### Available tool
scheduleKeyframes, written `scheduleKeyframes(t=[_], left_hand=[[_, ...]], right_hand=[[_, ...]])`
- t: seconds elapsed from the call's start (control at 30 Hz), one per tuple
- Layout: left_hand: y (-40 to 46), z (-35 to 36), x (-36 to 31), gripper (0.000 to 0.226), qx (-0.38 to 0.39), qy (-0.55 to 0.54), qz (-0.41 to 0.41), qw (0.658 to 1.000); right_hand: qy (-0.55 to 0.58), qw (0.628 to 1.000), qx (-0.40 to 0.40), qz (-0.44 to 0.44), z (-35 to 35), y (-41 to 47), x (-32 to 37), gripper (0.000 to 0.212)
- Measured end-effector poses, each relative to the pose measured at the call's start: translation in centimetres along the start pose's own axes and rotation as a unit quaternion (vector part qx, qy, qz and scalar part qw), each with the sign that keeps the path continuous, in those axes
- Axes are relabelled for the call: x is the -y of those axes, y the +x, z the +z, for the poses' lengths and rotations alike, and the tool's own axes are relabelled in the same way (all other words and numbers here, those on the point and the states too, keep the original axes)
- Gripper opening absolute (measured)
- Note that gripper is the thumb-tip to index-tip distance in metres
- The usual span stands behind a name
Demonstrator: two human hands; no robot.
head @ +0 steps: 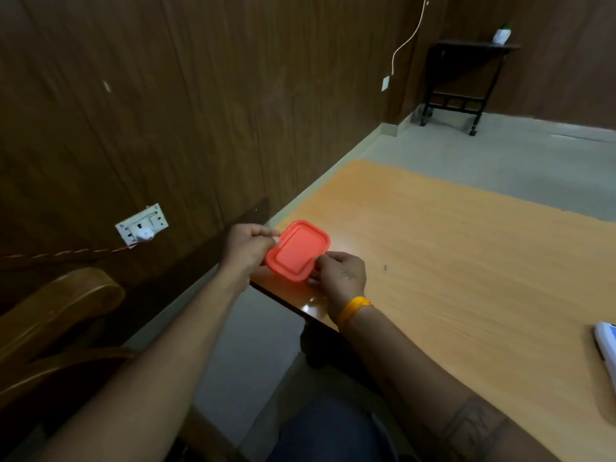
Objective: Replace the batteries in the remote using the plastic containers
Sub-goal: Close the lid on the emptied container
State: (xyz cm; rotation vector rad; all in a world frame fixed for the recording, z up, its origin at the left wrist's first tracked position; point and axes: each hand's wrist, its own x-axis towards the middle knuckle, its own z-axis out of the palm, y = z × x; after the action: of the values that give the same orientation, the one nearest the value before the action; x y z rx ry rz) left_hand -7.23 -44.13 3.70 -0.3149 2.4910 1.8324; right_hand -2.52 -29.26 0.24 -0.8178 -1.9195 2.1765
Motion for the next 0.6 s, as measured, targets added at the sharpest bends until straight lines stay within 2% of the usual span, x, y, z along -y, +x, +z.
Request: scheduleKeyframes(t=[0.13,0.3,0.53,0.6], left_hand=[[2.1,-2.3,0.1,0.012,-0.03,0.017,-0.004,0.999],[3.5,-3.0,1.4,0.019,-0.048,0.018,-0.022,0.998],[3.8,-3.2,2.5,0.017,-0.055,-0.004,-0.021,0.998],[3.5,-3.3,2.1,0.025,-0.074,-0.018,-0.007,0.997]], right_hand=[[0.006,1.0,0.012,0.011,3.0,0.6,0.2,0.022],[-0.045,0.999,0.01,0.012,4.6,1.8,-0.1,0.012],[-0.046,0.999,0.006,-0.003,4.9,1.6,-0.8,0.012],[-0.052,0.999,-0.004,-0.014,4.7,1.7,-1.0,0.02]])
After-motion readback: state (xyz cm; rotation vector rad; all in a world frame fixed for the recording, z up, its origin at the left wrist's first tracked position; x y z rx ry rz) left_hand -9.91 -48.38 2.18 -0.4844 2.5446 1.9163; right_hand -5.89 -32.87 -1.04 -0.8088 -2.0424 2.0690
